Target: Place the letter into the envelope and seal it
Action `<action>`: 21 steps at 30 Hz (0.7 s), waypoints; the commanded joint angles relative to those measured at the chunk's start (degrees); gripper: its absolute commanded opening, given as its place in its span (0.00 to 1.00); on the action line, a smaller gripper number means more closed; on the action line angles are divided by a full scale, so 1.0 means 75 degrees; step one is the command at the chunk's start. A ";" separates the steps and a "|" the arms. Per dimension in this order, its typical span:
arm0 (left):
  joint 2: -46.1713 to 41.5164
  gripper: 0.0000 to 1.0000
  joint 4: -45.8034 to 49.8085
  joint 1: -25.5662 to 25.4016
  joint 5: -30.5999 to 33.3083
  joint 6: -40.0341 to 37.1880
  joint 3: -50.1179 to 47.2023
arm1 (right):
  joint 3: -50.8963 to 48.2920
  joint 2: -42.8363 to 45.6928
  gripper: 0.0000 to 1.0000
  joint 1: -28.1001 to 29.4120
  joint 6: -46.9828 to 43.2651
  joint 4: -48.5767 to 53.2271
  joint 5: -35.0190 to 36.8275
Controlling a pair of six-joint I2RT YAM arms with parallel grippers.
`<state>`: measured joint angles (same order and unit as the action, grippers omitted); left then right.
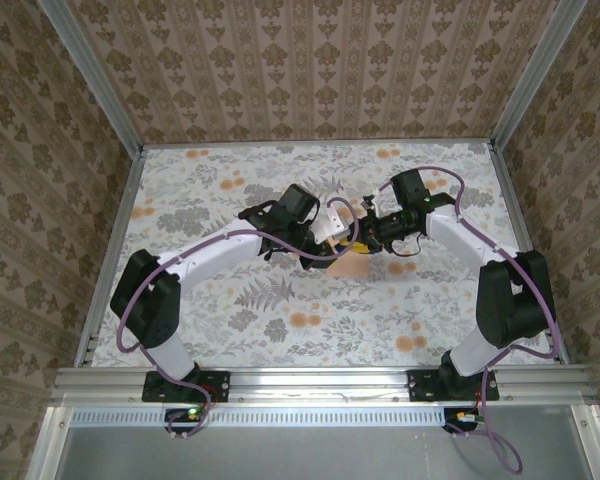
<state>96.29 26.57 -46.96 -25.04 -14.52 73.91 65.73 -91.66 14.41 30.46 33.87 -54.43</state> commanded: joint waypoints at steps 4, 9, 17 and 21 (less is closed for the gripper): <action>-0.0476 0.00 -0.2896 -0.0299 -0.0413 0.0409 0.0106 | -0.0250 0.0230 0.22 0.0565 0.0315 -0.0188 -0.0594; -0.0788 0.00 -0.3447 -0.0270 -0.0104 0.0637 -0.0275 | -0.0304 0.0279 0.22 0.0416 0.0364 -0.0228 -0.0600; -0.0924 0.00 -0.3652 -0.0262 -0.0199 0.0782 -0.0336 | -0.0290 0.0179 0.22 0.0440 0.0416 -0.0342 -0.0793; -0.0831 0.00 -0.3579 -0.0257 -0.0358 0.0786 -0.0200 | -0.0314 0.0162 0.22 0.0509 0.0461 -0.0367 -0.0823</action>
<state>92.71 17.15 -47.40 -22.65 -9.98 68.73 64.71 -89.93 14.44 33.10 29.39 -54.41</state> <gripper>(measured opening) 0.232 0.225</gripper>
